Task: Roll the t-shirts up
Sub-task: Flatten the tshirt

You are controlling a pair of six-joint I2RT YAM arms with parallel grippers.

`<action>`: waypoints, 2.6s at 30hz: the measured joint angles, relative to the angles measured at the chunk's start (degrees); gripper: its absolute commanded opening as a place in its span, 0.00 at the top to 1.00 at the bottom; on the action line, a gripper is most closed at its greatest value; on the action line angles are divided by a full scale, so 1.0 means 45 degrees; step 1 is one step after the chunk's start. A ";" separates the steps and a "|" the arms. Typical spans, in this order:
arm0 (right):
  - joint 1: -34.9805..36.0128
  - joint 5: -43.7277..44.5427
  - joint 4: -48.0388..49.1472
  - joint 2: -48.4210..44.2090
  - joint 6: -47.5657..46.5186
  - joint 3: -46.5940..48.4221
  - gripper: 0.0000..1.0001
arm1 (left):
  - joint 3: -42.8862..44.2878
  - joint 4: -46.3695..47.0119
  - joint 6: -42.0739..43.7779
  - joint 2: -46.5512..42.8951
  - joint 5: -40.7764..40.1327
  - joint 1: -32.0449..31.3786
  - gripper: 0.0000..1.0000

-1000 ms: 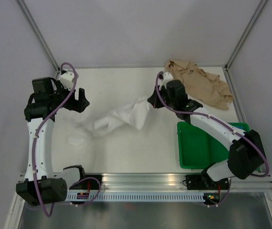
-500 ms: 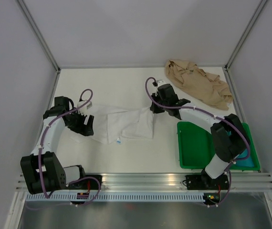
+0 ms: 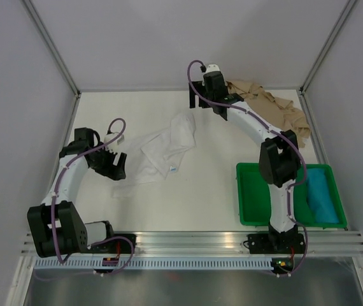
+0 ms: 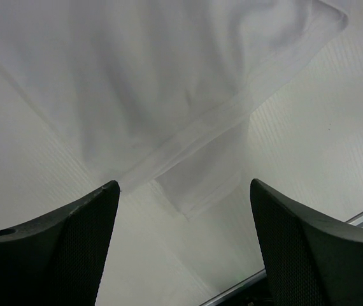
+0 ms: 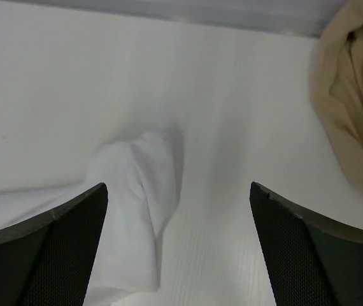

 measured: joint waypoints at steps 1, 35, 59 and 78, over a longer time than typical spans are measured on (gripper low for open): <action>-0.0005 0.0238 0.0151 -0.0466 0.0010 -0.1083 0.04 | -0.0010 0.0121 0.0019 0.0044 -0.0058 -0.0019 0.12; 0.3390 -0.3104 0.5751 -0.1054 0.4265 -0.9389 1.00 | -0.2297 0.4328 0.0821 0.1676 -0.4435 -0.2084 0.36; -0.0709 -0.1773 0.1379 -0.1457 0.1613 -0.5814 0.39 | -0.1229 0.2866 -0.0136 0.0355 -0.2171 -0.3245 0.16; -0.0690 -0.0801 0.1885 -0.3458 0.0957 -1.0768 1.00 | -0.1015 0.2584 -0.0476 0.0325 -0.2006 -0.3968 0.16</action>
